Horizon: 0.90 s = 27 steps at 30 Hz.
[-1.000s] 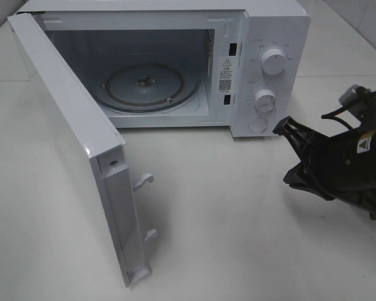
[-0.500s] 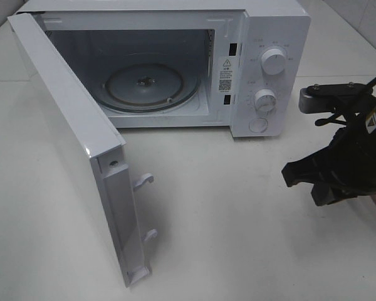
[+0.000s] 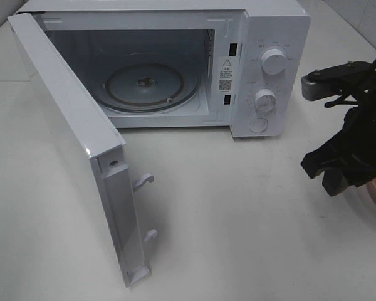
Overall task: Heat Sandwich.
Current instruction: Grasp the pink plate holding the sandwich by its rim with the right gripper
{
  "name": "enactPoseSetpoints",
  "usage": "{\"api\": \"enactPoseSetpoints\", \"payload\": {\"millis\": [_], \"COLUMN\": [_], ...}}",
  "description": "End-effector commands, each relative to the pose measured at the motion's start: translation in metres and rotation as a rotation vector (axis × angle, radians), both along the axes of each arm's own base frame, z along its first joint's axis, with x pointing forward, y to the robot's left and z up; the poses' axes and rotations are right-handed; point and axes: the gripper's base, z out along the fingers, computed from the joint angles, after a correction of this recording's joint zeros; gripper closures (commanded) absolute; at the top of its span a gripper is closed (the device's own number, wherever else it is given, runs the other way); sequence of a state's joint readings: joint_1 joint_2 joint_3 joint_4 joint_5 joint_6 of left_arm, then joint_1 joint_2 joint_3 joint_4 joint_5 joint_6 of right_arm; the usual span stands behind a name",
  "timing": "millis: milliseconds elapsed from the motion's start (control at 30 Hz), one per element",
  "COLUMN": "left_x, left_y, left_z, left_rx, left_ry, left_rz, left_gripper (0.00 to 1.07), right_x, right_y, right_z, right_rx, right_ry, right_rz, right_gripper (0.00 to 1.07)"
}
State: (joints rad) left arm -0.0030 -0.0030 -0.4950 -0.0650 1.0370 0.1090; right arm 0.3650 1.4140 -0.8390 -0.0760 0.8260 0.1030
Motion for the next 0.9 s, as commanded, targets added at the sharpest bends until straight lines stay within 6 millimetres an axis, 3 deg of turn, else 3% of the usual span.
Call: {"api": "enactPoseSetpoints", "payload": {"millis": [33, 67, 100, 133, 200, 533, 900], "left_x": [-0.003, -0.003, -0.003, -0.003, -0.003, -0.003, -0.003], "left_y": [0.000, 0.000, 0.000, 0.000, 0.000, 0.000, 0.000], "left_z": [0.000, 0.000, 0.000, 0.000, 0.000, 0.000, 0.000], "left_rx": [-0.001, -0.001, -0.001, -0.001, -0.001, -0.001, -0.001], "left_ry": [-0.030, -0.030, -0.030, -0.030, -0.030, -0.030, -0.030], "left_rz": [0.004, 0.004, 0.004, 0.004, 0.004, 0.004, 0.004], "left_gripper": [0.03, 0.03, 0.03, 0.03, 0.03, 0.03, 0.03], "right_x": [0.005, 0.006, 0.006, 0.009, 0.011, 0.023, 0.042], "right_y": [-0.011, -0.015, -0.015, -0.022, -0.030, -0.073, -0.089], "right_z": [0.006, 0.006, 0.006, 0.007, 0.007, -0.006, -0.040], "right_rx": [-0.004, -0.008, -0.008, -0.013, -0.016, -0.022, -0.054], "right_ry": [-0.016, -0.017, -0.017, -0.025, -0.030, 0.005, 0.045], "right_rz": [-0.007, -0.007, -0.007, -0.012, -0.025, -0.208, -0.281], "right_gripper": [0.34, 0.26, 0.26, 0.16, 0.09, 0.11, 0.14]}}
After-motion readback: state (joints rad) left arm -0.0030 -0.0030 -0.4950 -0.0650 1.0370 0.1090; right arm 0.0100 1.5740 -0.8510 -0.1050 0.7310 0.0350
